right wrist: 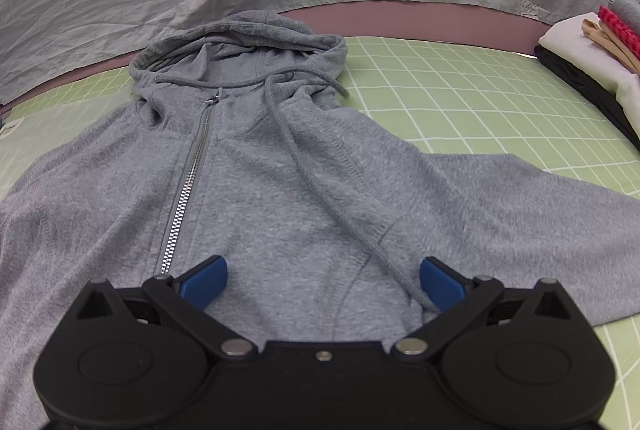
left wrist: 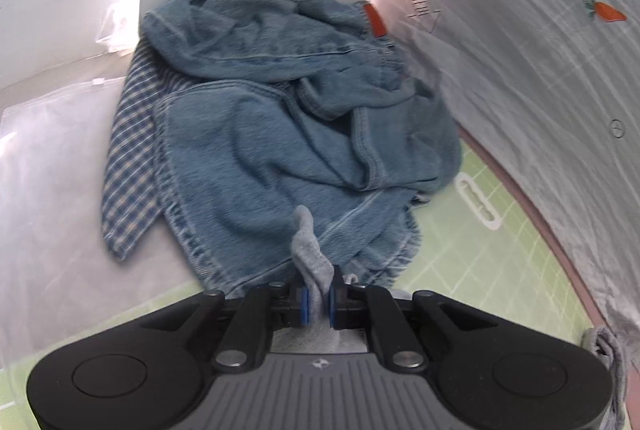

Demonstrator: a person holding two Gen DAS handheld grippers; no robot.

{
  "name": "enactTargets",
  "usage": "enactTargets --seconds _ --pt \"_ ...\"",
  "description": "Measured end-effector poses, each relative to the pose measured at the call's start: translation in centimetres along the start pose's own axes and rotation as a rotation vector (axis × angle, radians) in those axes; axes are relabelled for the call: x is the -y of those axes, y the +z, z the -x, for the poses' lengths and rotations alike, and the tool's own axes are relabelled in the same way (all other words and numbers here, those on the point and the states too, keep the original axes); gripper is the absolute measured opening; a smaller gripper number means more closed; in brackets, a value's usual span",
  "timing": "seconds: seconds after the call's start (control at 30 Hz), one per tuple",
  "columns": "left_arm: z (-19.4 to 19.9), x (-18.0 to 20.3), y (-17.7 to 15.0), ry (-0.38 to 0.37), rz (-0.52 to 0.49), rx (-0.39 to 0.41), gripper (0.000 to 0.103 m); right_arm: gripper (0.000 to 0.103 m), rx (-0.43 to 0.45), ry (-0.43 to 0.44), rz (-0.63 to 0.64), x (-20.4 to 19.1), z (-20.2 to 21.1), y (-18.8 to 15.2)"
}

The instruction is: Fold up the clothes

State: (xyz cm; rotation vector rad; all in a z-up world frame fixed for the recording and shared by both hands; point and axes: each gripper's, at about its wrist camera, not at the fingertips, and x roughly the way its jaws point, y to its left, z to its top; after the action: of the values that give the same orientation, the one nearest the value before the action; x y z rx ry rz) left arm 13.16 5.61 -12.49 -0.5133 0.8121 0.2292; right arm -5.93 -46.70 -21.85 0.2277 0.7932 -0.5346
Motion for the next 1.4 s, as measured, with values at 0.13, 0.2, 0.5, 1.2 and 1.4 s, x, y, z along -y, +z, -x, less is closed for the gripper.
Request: enactTargets --seconds 0.13,0.2,0.5,1.2,1.4 --pt "2.3 4.0 1.4 -0.159 -0.045 0.105 0.009 0.103 0.001 0.000 0.000 0.0 0.0 0.0" --pt "4.1 6.0 1.9 -0.253 -0.072 0.183 0.009 0.103 0.000 0.000 0.000 0.0 0.0 0.1" --pt "2.8 3.1 1.0 0.109 -0.159 0.138 0.015 0.103 0.004 0.000 -0.001 0.0 0.0 0.0" --pt "0.6 -7.0 -3.2 0.521 -0.064 -0.147 0.027 0.103 0.014 -0.005 -0.004 -0.1 -0.1 -0.1" --pt "3.0 -8.4 -3.3 0.506 0.037 -0.130 0.026 0.103 0.012 -0.005 -0.004 -0.1 -0.1 -0.1"
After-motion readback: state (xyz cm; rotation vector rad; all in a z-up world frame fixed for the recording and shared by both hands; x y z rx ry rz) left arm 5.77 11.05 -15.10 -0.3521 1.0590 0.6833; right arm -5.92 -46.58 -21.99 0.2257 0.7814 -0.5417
